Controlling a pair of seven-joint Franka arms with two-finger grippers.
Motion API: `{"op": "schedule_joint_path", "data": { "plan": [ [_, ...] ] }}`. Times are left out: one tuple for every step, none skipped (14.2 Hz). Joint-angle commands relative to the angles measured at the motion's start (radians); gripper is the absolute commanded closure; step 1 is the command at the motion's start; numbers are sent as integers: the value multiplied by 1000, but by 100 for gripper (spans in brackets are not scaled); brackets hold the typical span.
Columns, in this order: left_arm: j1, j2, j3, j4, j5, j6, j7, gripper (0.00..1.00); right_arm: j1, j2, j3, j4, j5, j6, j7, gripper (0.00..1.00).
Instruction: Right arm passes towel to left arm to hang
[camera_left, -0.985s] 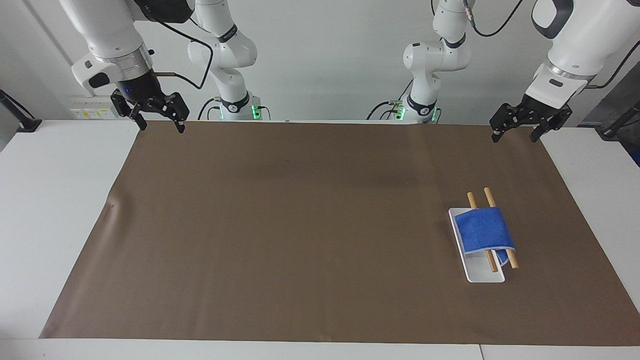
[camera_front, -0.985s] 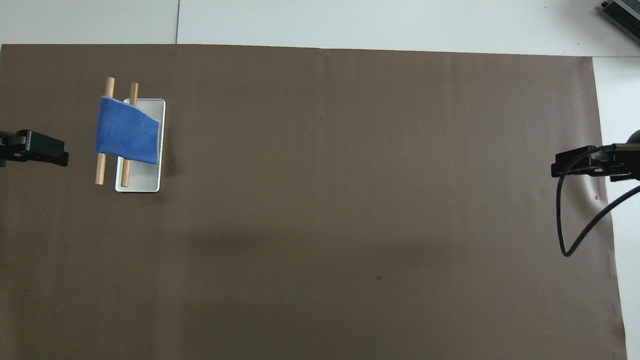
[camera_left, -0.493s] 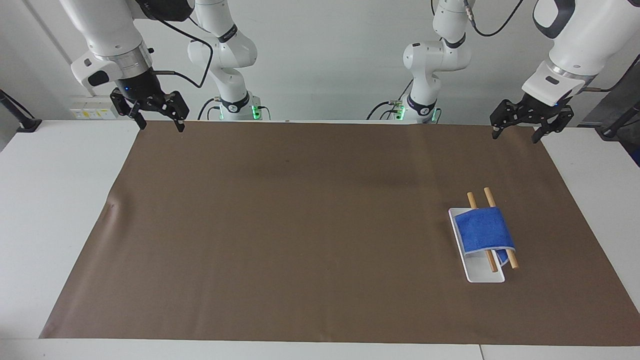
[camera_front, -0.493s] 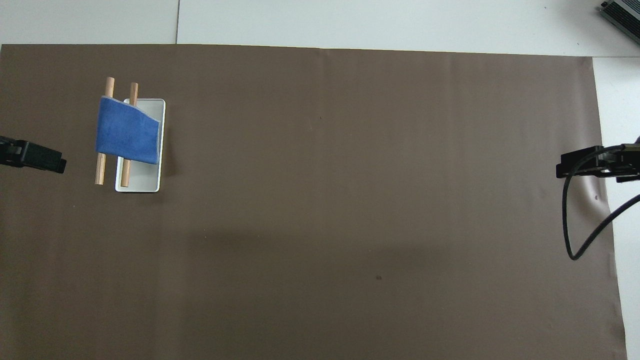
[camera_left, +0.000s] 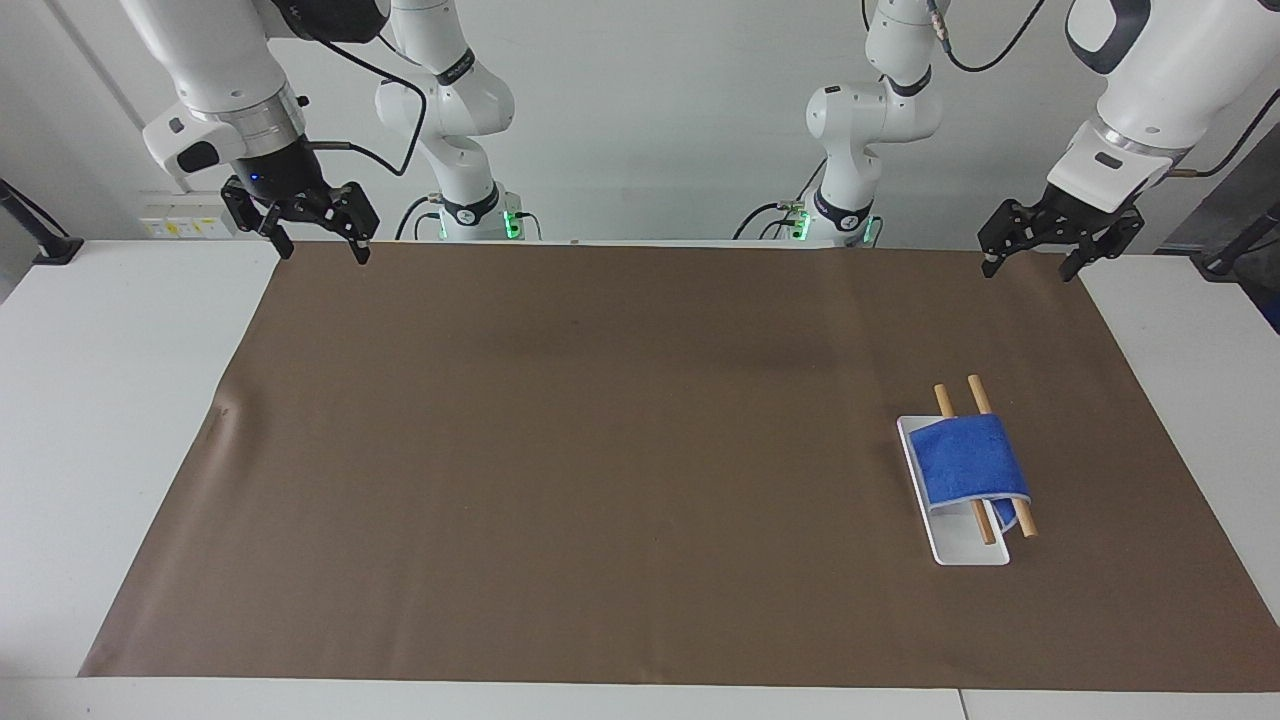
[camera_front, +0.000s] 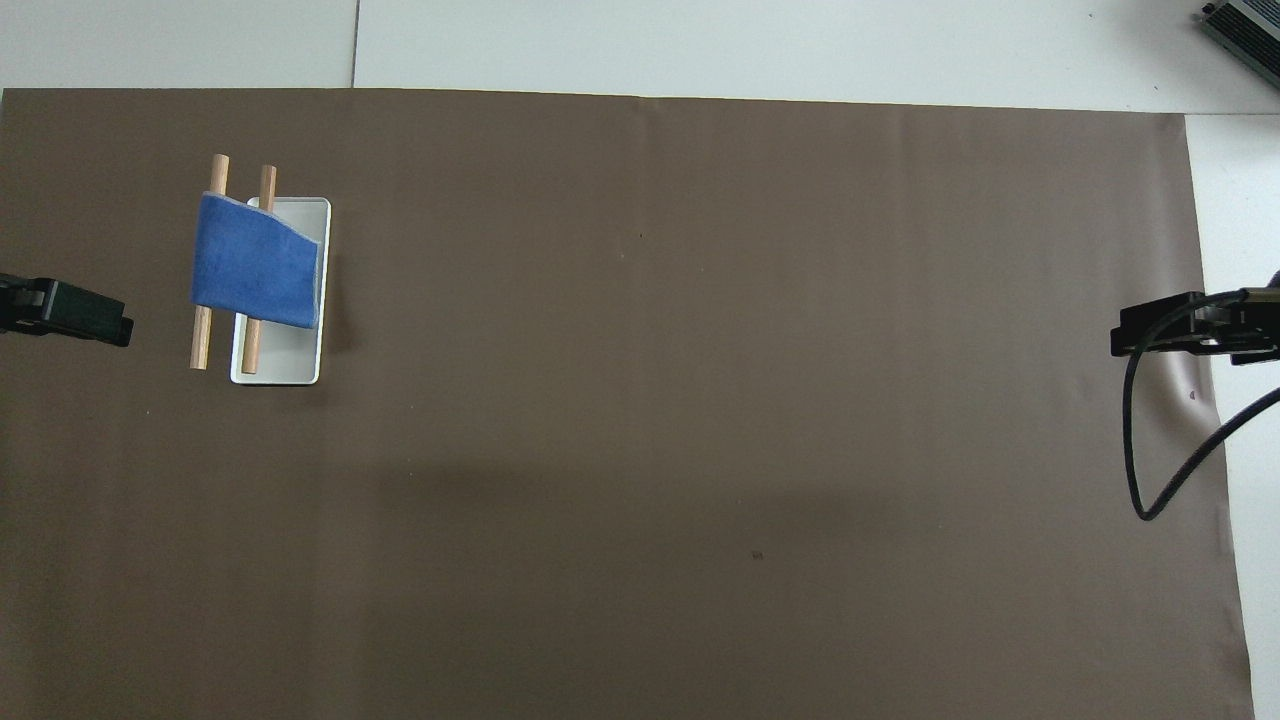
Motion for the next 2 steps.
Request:
{"op": "schedule_joint_path", "data": {
  "plan": [
    [-4,-24,-1,-24,-14,-9,-22,0,-4,-8,1,-6,10,-10,-19,0],
    [-4,-24,1,-24,-14,-11,-21,0,-4,-8,1,-6,10,-10,-19,0]
  ]
}}
